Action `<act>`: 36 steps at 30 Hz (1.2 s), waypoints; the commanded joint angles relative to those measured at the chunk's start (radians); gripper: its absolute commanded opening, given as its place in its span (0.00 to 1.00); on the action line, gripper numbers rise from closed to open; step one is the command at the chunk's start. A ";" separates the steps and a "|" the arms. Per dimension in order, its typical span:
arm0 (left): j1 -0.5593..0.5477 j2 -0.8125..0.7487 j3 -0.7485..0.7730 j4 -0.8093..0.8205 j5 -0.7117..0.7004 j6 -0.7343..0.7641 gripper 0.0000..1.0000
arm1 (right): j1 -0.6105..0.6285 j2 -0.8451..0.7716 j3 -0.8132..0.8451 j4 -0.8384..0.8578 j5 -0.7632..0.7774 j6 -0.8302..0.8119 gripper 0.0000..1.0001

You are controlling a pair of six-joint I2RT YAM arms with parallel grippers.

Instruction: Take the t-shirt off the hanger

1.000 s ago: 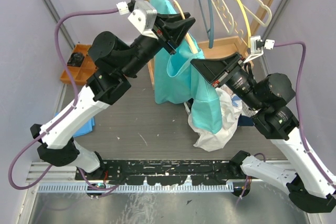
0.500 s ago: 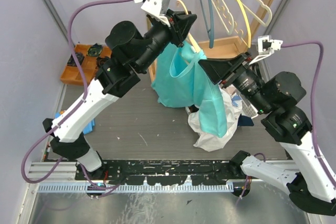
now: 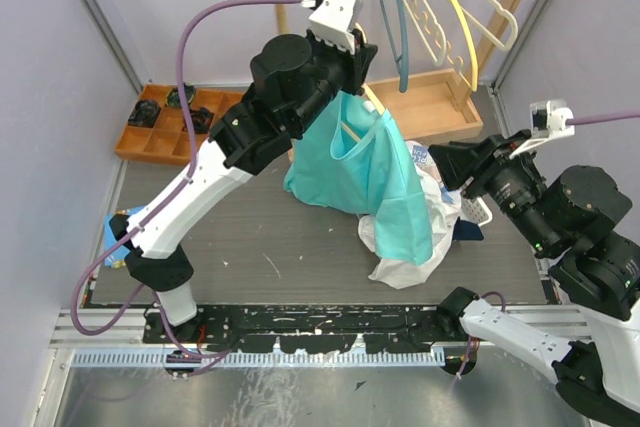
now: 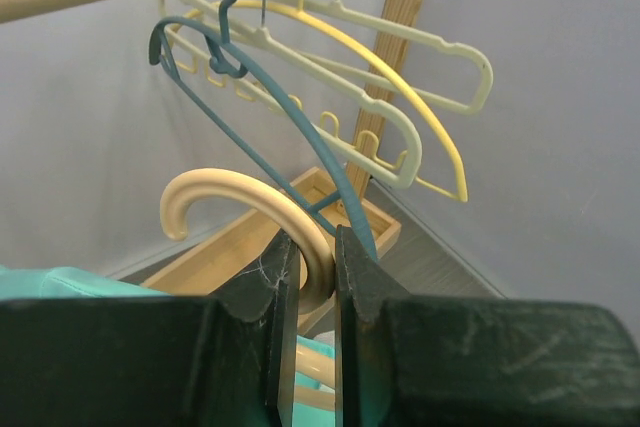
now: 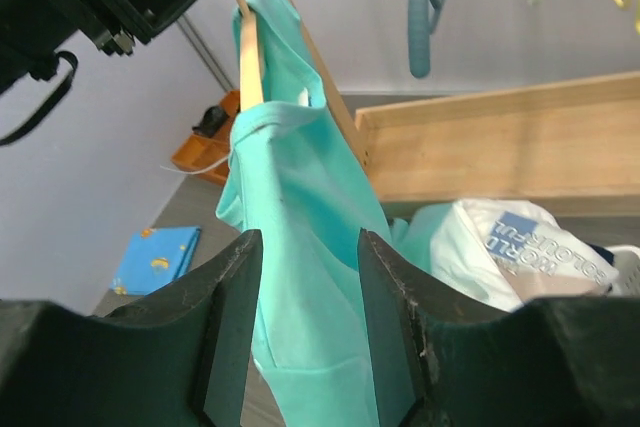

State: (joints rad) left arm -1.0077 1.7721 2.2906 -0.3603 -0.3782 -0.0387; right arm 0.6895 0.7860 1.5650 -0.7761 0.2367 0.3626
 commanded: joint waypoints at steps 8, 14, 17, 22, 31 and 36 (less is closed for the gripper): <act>0.004 0.029 0.011 -0.086 0.028 -0.004 0.06 | 0.000 -0.133 -0.125 -0.150 0.062 0.031 0.48; 0.004 0.035 -0.033 -0.076 -0.007 -0.017 0.03 | 0.001 -0.174 -0.175 -0.165 0.051 0.040 0.52; 0.003 0.047 -0.027 -0.091 -0.012 -0.021 0.03 | -0.001 -0.165 -0.181 -0.191 0.032 0.038 0.55; 0.004 0.082 0.017 -0.140 -0.009 -0.025 0.03 | 0.000 -0.169 -0.200 -0.192 0.000 0.029 0.57; 0.017 0.169 0.161 -0.197 -0.076 0.005 0.00 | 0.000 -0.144 -0.208 -0.200 -0.067 -0.002 0.57; 0.022 0.166 0.150 -0.160 -0.075 0.009 0.00 | 0.000 -0.125 -0.208 -0.179 -0.069 -0.008 0.57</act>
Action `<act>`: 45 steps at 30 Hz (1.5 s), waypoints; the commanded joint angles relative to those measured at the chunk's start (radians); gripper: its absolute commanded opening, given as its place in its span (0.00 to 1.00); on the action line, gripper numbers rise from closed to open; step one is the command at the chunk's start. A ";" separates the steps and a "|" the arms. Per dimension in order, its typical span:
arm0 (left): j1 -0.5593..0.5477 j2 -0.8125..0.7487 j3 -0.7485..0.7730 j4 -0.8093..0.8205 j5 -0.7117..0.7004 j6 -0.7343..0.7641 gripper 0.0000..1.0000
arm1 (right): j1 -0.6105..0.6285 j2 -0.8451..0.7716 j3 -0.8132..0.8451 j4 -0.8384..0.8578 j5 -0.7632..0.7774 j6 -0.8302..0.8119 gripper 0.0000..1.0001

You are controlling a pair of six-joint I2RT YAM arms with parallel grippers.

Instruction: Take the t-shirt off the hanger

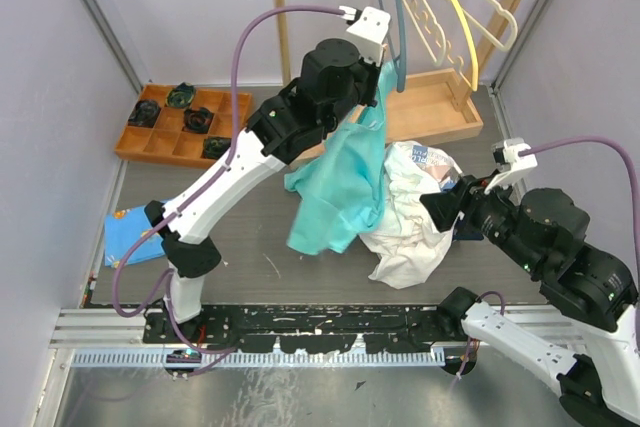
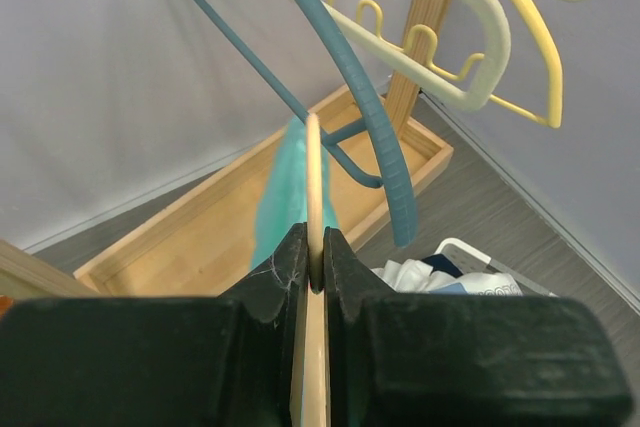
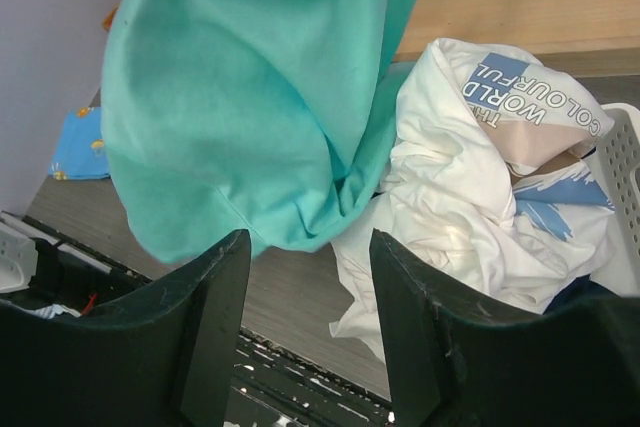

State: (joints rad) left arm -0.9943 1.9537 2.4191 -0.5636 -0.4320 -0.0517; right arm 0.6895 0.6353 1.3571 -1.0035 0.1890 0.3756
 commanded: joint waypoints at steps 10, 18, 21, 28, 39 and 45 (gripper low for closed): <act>0.018 -0.024 0.015 0.074 -0.049 0.022 0.00 | 0.000 0.078 0.007 0.134 -0.068 -0.030 0.56; 0.021 -0.005 0.059 0.075 -0.111 0.027 0.00 | 0.001 0.154 0.014 0.226 -0.151 -0.038 0.54; 0.027 0.008 0.089 0.074 -0.129 0.040 0.00 | 0.000 0.194 0.014 0.266 -0.201 -0.027 0.53; 0.062 0.013 0.099 0.077 -0.152 0.026 0.00 | 0.003 0.276 -0.014 0.387 -0.330 -0.019 0.52; 0.073 -0.012 0.097 0.057 -0.153 0.001 0.00 | 0.047 0.398 -0.028 0.580 -0.398 -0.047 0.56; 0.072 -0.027 0.085 0.055 -0.147 -0.005 0.00 | 0.062 0.460 -0.009 0.637 -0.406 -0.075 0.59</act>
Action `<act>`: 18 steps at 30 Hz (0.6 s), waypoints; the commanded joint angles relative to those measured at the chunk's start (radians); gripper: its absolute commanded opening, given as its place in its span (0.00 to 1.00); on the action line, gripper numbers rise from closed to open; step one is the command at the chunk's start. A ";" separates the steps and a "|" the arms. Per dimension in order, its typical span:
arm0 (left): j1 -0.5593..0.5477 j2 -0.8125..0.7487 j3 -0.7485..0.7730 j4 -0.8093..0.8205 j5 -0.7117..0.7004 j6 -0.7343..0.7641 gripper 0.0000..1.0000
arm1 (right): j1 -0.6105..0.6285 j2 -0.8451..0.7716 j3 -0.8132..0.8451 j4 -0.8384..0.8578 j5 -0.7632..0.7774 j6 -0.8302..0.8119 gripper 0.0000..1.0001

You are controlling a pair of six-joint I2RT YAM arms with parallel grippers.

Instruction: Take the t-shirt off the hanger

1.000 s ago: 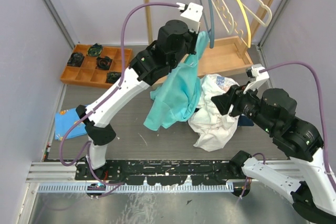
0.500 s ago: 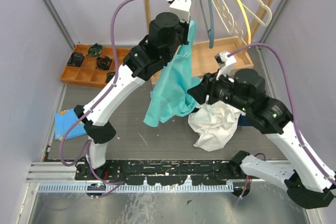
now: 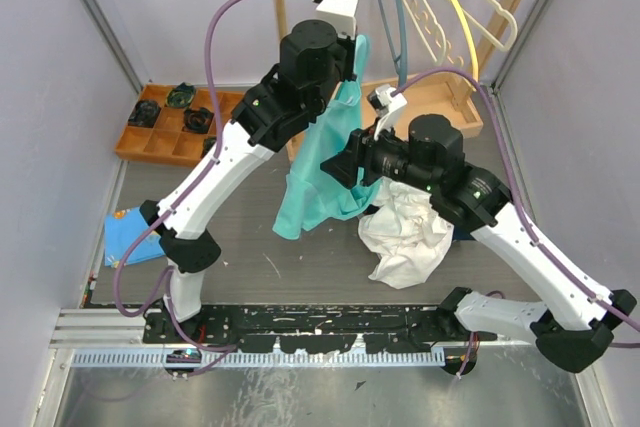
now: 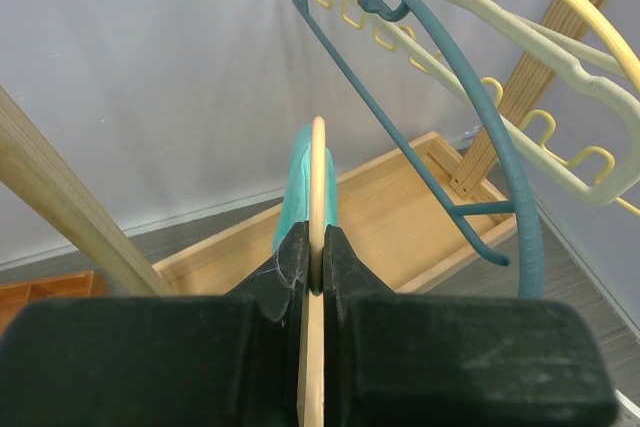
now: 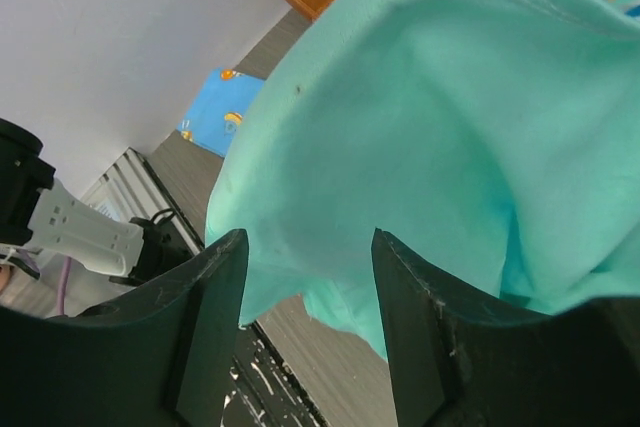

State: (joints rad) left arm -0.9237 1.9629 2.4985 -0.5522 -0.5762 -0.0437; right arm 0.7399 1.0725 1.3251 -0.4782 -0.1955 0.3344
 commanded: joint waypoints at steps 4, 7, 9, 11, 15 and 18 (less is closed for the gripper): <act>0.001 -0.039 0.007 0.043 0.000 -0.012 0.00 | 0.020 0.046 0.016 0.142 -0.015 -0.051 0.57; 0.001 -0.042 0.008 0.042 0.000 -0.009 0.00 | 0.025 0.050 0.002 0.178 -0.017 -0.047 0.47; 0.003 -0.040 0.007 0.046 -0.003 -0.003 0.00 | 0.028 0.045 -0.010 0.197 -0.012 -0.042 0.31; 0.003 -0.038 0.012 0.049 -0.005 0.001 0.00 | 0.032 0.031 -0.023 0.206 -0.008 -0.040 0.19; 0.009 -0.028 0.024 0.052 -0.006 0.001 0.00 | 0.035 -0.009 -0.064 0.224 -0.002 -0.039 0.08; 0.016 -0.018 0.039 0.050 -0.019 0.001 0.00 | 0.037 -0.035 -0.081 0.227 -0.011 -0.040 0.03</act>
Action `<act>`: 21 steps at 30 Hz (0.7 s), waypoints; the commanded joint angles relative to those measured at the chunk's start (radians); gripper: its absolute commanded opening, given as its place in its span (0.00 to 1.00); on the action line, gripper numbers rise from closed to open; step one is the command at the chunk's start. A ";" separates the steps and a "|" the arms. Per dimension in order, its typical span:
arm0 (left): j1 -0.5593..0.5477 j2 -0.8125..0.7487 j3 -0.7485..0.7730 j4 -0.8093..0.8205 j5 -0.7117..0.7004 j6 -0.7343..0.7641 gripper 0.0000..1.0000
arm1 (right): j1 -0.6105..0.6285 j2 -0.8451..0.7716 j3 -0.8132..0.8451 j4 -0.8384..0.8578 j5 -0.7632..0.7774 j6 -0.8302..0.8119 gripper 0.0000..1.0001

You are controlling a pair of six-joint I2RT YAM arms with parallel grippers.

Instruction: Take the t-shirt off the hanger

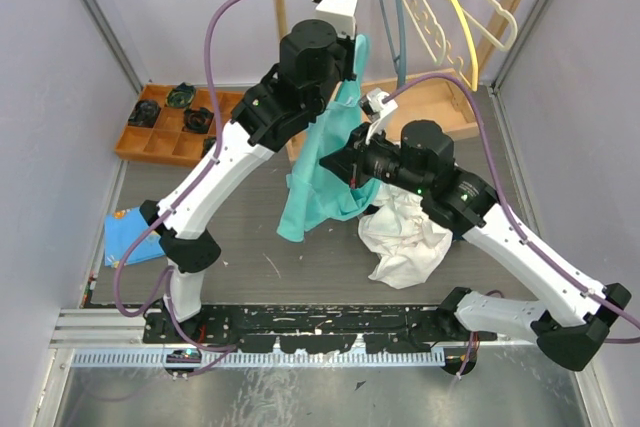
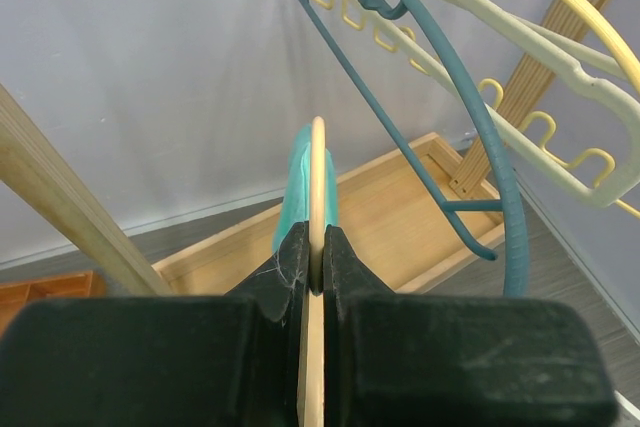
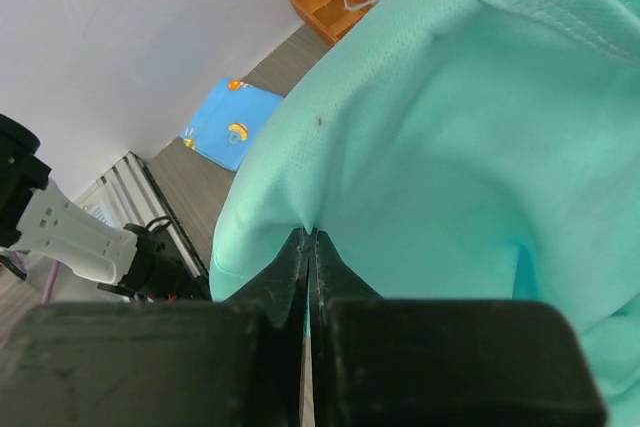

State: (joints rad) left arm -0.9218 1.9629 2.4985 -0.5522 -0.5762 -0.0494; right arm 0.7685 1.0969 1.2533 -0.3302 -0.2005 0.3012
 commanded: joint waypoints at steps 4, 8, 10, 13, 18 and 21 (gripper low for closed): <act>0.026 0.000 0.056 0.054 -0.036 0.008 0.00 | 0.026 -0.088 -0.021 0.067 -0.026 -0.013 0.01; 0.039 0.018 0.078 0.063 -0.051 0.008 0.00 | 0.050 -0.102 -0.019 0.017 -0.068 -0.028 0.01; 0.047 0.029 0.092 0.070 -0.054 0.008 0.00 | 0.064 -0.097 -0.020 -0.019 -0.093 -0.030 0.01; 0.056 0.045 0.119 0.086 -0.063 0.012 0.00 | 0.092 -0.091 -0.025 -0.083 -0.091 -0.031 0.01; 0.068 0.051 0.159 0.095 -0.073 0.029 0.00 | 0.116 -0.130 -0.097 -0.129 -0.039 -0.007 0.01; 0.073 0.039 0.159 0.093 -0.076 0.037 0.00 | 0.117 -0.172 -0.154 -0.130 0.002 0.019 0.01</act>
State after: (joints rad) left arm -0.8658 2.0209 2.6118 -0.5449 -0.6266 -0.0345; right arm 0.8757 0.9890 1.1515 -0.4282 -0.2363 0.2897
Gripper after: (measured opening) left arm 0.095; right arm 0.039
